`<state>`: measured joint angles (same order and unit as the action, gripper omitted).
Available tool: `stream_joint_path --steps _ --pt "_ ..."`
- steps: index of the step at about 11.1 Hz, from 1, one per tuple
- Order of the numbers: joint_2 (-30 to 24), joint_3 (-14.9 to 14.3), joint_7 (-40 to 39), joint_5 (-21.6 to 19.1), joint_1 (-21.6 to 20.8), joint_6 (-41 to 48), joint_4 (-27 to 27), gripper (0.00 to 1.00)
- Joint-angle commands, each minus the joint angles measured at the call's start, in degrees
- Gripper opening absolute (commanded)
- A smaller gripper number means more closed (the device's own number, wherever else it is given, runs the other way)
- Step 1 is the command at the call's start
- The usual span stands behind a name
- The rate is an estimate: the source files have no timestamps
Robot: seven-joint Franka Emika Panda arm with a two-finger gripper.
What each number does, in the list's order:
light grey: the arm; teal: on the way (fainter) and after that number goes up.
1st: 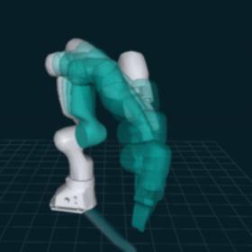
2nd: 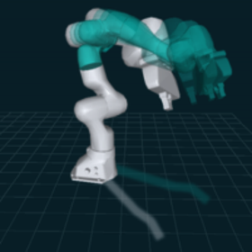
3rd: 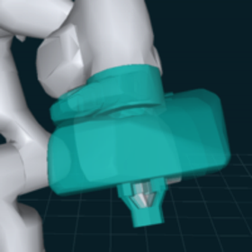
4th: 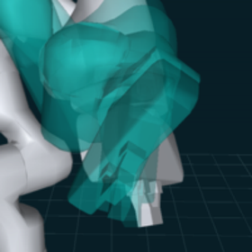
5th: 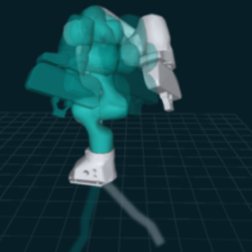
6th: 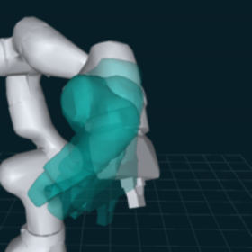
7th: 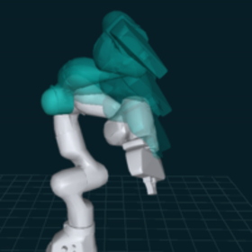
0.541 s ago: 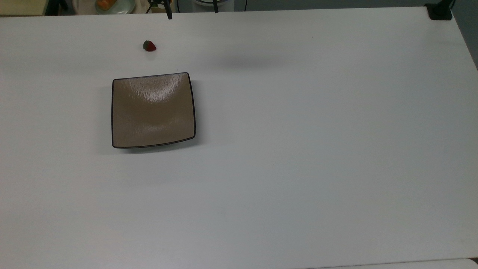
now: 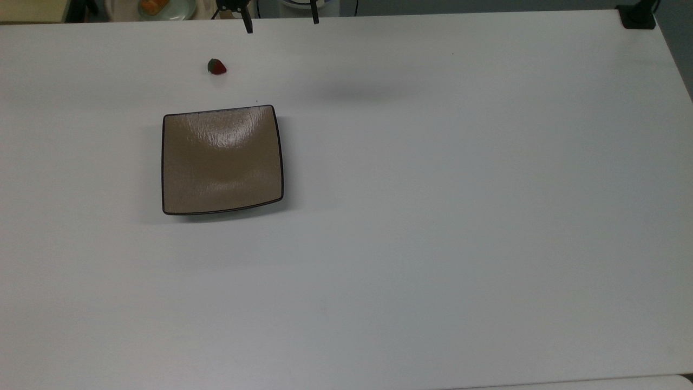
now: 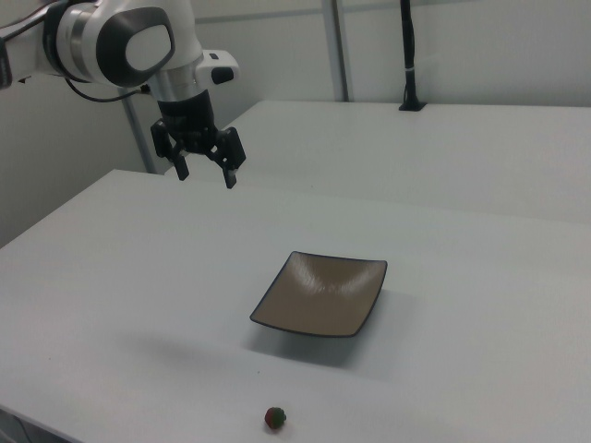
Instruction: Strawberries on a ceramic plate
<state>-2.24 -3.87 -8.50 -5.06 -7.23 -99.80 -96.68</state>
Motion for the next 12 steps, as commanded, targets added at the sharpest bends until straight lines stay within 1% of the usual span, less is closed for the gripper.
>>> stream_joint_path --steps 1,7,10,12 --pt "-0.40 -0.61 0.50 -0.83 -0.94 -0.39 -0.44 1.00" --pt "-0.49 -0.17 0.06 -0.13 -0.50 -0.39 -1.93 1.00" --pt "-0.75 -0.17 -5.10 0.14 0.03 0.91 -3.42 1.00" --pt "-0.75 -0.17 -11.68 0.40 0.11 3.20 -3.95 1.00"
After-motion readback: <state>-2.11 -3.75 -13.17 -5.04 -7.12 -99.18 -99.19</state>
